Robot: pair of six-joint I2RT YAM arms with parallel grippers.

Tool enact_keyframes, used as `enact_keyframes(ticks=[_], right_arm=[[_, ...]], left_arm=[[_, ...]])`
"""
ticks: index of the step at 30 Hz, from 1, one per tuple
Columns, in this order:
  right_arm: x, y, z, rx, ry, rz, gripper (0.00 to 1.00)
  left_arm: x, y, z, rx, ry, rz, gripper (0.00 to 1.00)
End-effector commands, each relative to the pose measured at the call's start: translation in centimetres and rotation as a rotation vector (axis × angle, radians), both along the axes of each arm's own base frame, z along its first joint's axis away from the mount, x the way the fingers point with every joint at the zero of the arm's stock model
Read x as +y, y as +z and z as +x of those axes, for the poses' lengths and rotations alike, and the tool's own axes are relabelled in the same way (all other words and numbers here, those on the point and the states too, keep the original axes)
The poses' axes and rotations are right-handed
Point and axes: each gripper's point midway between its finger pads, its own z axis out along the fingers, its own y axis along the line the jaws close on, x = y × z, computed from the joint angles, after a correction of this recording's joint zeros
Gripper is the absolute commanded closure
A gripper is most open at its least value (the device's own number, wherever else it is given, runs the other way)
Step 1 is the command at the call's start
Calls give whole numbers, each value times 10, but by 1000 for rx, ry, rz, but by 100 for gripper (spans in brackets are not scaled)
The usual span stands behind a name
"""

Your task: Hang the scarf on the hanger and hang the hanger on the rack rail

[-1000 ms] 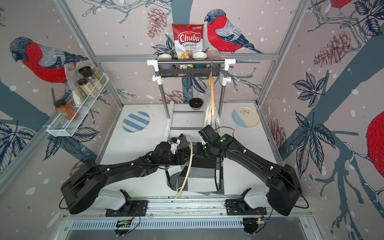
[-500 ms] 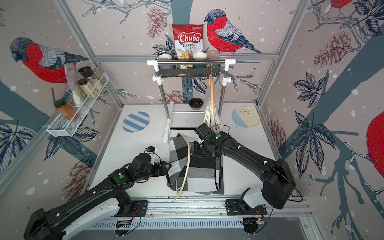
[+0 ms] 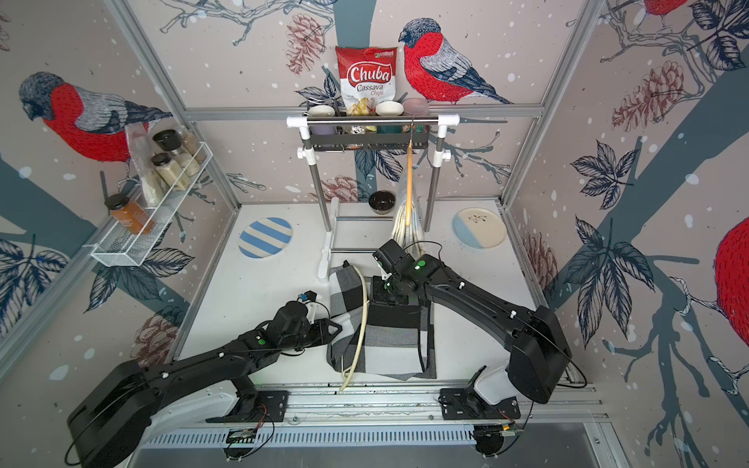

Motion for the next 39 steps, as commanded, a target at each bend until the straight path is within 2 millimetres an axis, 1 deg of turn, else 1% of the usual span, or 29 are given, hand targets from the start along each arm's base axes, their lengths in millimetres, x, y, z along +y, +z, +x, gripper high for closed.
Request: enact_keyframes(ticks=[1, 4, 6, 8, 12, 17, 18, 20, 21, 23, 24, 27, 29, 31, 33, 36, 37, 39], right_arm=[[-16, -9, -10, 15, 26, -100, 100], [-13, -6, -11, 13, 32, -98, 100], [-12, -2, -11, 9, 32, -93, 100], [-10, 2, -10, 4, 32, -86, 100], [-9, 4, -11, 2, 29, -84, 100], [-8, 4, -13, 3, 31, -83, 100], [-8, 4, -13, 2, 32, -83, 100], [-8, 5, -13, -2, 32, -87, 100], [-9, 5, -13, -5, 31, -90, 100], [-11, 5, -12, -7, 27, -97, 100], [-12, 4, -12, -7, 27, -101, 100], [-15, 4, -10, -9, 20, -109, 100], [-16, 4, -9, -9, 16, -108, 100], [-17, 6, -8, -11, 13, -105, 100], [-17, 10, -7, -15, 11, -100, 100], [-16, 11, -7, -14, 11, -98, 100], [-15, 13, -7, -13, 13, -95, 100], [-14, 15, -8, -13, 16, -92, 100]], left_arm=[[-31, 43, 10, -132, -98, -172, 100], [-58, 76, -1, -207, -223, -271, 100], [-69, 79, -10, -213, -283, -250, 100], [-72, 71, -15, -184, -311, -231, 100], [-66, 38, -17, -112, -278, -196, 100], [-69, 12, -20, -37, -282, -178, 100], [-72, 9, -21, -24, -296, -176, 91], [-77, 9, -23, -10, -325, -185, 64], [-78, 11, -23, -11, -335, -187, 52], [-74, 20, -24, -28, -349, -154, 36], [-72, 29, -23, -55, -352, -136, 32], [-61, 52, -22, -98, -353, -78, 22], [-52, 67, -21, -124, -337, -51, 17], [-39, 74, -20, -138, -297, -6, 13], [-21, 76, -20, -120, -248, 73, 10], [7, 82, -19, -115, -172, 191, 8], [15, 88, -17, -132, -151, 212, 9], [20, 99, -17, -164, -138, 206, 9]])
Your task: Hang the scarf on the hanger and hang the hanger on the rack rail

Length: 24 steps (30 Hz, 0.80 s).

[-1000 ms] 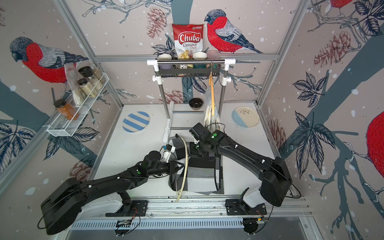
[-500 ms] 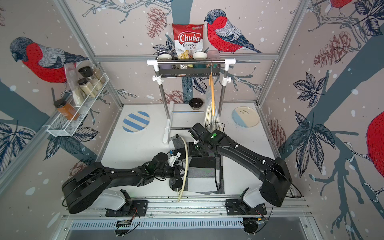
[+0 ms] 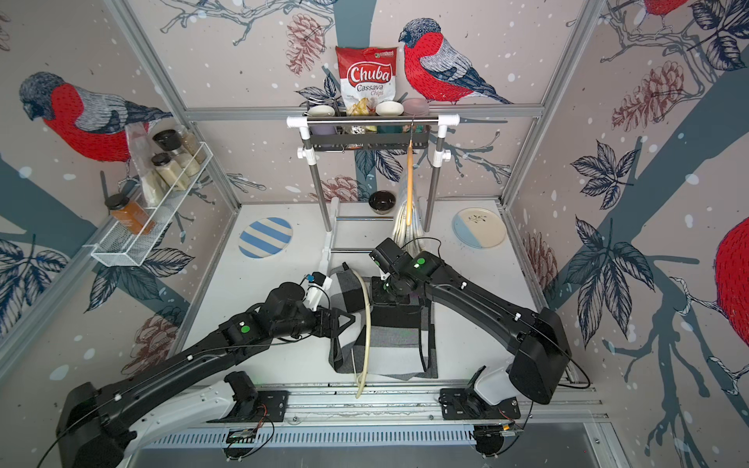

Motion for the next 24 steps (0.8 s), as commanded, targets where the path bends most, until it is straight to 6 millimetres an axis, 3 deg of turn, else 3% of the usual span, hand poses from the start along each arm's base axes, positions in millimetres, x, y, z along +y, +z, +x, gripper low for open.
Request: enact_keyframes(ticks=[1, 6, 9, 11, 15, 17, 21, 23, 24], right_arm=[[-8, 1, -3, 8, -4, -38, 100], [-5, 5, -5, 7, -1, -28, 100], [-3, 4, -7, 13, 4, -30, 100], [-2, 4, -8, 13, 8, -33, 100], [-1, 3, -10, 14, 16, -39, 100], [-1, 3, -10, 14, 15, -40, 100], [-1, 2, -10, 14, 15, -39, 100], [0, 3, -10, 13, 16, -38, 100], [1, 3, -10, 13, 15, -36, 100]], left_arm=[[32, -15, -3, 12, 65, 136, 11], [38, -23, 11, 7, 167, 121, 29], [36, -54, 23, 70, 230, 124, 14], [19, -69, 26, 100, 185, 94, 5], [-11, -84, 30, 143, 115, 4, 5], [-23, -77, 31, 129, 89, -73, 18], [-38, -58, 27, 87, 44, -192, 77], [-44, -60, 21, 93, 22, -197, 93], [-46, -63, 19, 107, 16, -200, 97]])
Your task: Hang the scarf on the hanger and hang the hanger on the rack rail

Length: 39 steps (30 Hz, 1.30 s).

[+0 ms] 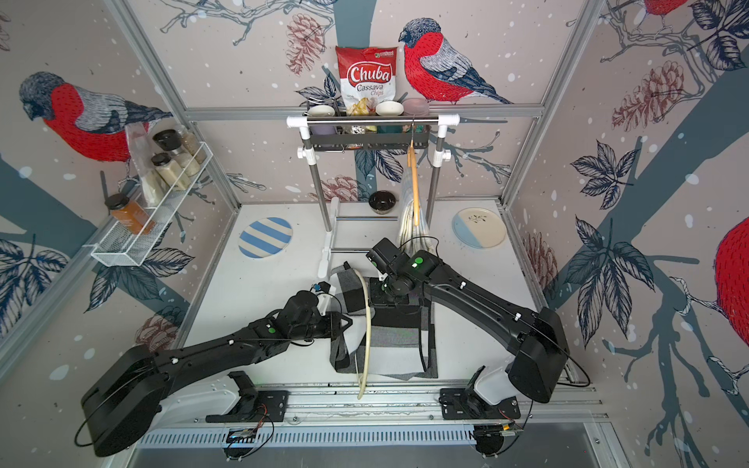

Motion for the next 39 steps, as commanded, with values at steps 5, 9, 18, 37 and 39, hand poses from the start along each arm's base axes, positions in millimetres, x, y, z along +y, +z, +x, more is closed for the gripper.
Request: enact_keyframes(ticks=[5, 9, 18, 37, 39], right_arm=[[3, 4, -3, 10, -3, -3, 100], [4, 6, -6, 11, 1, -1, 100], [4, 12, -7, 7, -5, 11, 100], [62, 35, -27, 98, 74, 186, 57], [72, 37, -30, 116, 86, 212, 50]], left_arm=[[-42, 2, -10, 47, -95, -210, 85], [-51, -9, -16, 104, -136, -232, 47], [8, 9, 1, -5, 46, 43, 3], [34, 60, -17, -234, 32, -51, 5], [31, 58, -19, -243, 16, -50, 5]])
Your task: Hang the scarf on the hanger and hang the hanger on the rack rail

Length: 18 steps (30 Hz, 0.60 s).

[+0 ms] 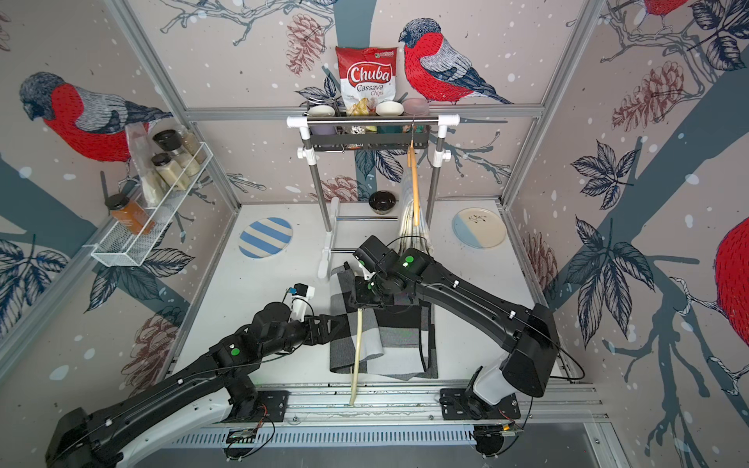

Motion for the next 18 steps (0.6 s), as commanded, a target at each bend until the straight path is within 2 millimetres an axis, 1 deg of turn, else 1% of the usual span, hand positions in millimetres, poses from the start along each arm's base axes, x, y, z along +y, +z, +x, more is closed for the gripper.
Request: enact_keyframes(ticks=[1, 4, 8, 11, 14, 16, 18], right_arm=[[22, 9, -9, 55, 22, 81, 47], [37, 15, -13, 87, 32, 133, 36], [53, 26, -12, 115, 18, 200, 23], [68, 33, -12, 150, 4, 263, 20], [78, 34, -11, 166, 7, 286, 19], [77, 28, -8, 156, 0, 257, 18], [75, 27, -6, 142, -1, 242, 17]], left_arm=[[-9, 9, 2, -83, -39, -21, 5], [-8, 8, 0, -95, -38, -27, 5], [-5, 11, -4, -135, -39, -26, 5], [-4, 10, -6, -144, -37, -37, 5], [-6, 9, -7, -144, -38, -56, 5], [-8, 7, -6, -142, -35, -61, 6], [-9, 6, -5, -139, -35, -52, 9]])
